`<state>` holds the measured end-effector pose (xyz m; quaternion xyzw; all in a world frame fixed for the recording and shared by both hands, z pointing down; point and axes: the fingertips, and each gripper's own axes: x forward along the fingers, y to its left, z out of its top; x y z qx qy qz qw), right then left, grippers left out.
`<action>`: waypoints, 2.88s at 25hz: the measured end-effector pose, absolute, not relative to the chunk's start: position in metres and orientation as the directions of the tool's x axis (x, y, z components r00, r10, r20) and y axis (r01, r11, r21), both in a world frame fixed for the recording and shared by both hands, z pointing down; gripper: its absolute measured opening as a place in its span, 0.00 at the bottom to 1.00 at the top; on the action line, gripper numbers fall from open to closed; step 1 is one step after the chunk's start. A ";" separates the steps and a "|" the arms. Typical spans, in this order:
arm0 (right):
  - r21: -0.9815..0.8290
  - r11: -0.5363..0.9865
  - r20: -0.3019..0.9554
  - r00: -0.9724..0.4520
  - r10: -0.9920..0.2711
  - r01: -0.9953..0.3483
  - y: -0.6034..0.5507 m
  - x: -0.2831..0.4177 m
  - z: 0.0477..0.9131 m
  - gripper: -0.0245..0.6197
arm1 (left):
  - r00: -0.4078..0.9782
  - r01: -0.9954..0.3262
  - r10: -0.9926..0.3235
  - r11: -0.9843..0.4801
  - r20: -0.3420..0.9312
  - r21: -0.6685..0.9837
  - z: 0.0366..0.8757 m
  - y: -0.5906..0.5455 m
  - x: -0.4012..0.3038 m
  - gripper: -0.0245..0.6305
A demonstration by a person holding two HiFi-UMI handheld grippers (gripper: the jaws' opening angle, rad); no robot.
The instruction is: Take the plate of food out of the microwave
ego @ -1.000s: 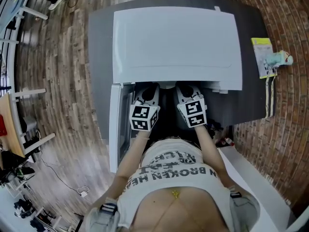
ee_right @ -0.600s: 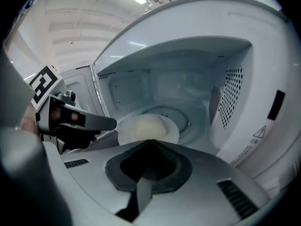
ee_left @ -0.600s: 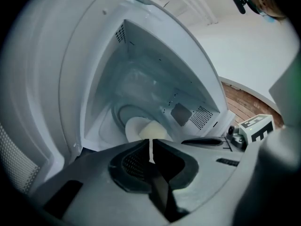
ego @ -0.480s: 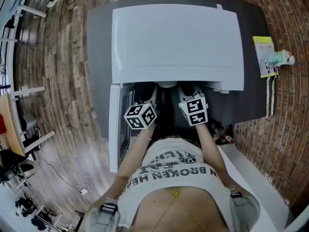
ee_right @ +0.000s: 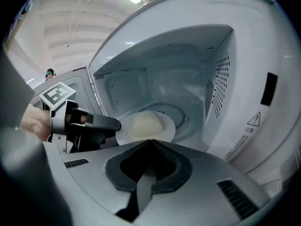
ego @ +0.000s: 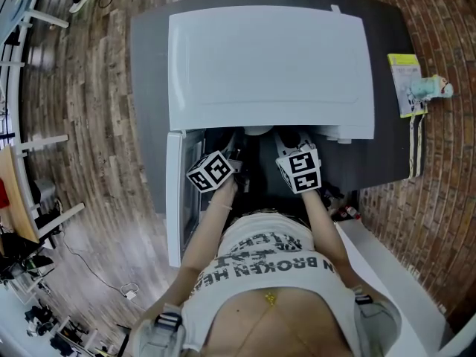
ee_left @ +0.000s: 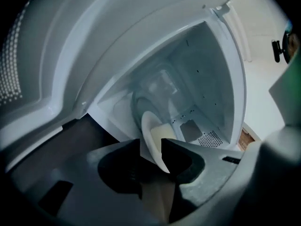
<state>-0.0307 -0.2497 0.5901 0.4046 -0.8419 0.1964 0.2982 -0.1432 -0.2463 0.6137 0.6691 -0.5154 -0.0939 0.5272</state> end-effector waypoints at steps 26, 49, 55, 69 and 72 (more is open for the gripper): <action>-0.185 0.532 0.677 -0.499 -0.540 -0.826 -0.246 -0.019 0.603 0.05 | 0.482 -0.358 -0.802 0.186 0.352 0.915 0.625 -0.260 -0.132 0.09; -0.697 0.121 0.546 -0.633 -0.549 -0.707 -0.243 -0.005 0.620 0.15 | 0.466 -0.273 -0.808 0.258 0.362 0.927 0.630 -0.232 -0.135 0.07; -0.807 0.067 0.454 -0.688 -0.566 -0.587 -0.249 -0.011 0.617 0.19 | 0.479 -0.266 -0.800 0.260 0.361 0.928 0.630 -0.230 -0.134 0.07; -0.858 0.019 0.413 -0.713 -0.567 -0.513 -0.258 -0.027 0.629 0.11 | 0.482 -0.270 -0.797 0.260 0.364 0.927 0.630 -0.228 -0.133 0.07; -0.835 0.039 0.433 -0.700 -0.568 -0.548 -0.259 -0.026 0.630 0.11 | 0.479 -0.273 -0.800 0.257 0.363 0.927 0.630 -0.229 -0.132 0.07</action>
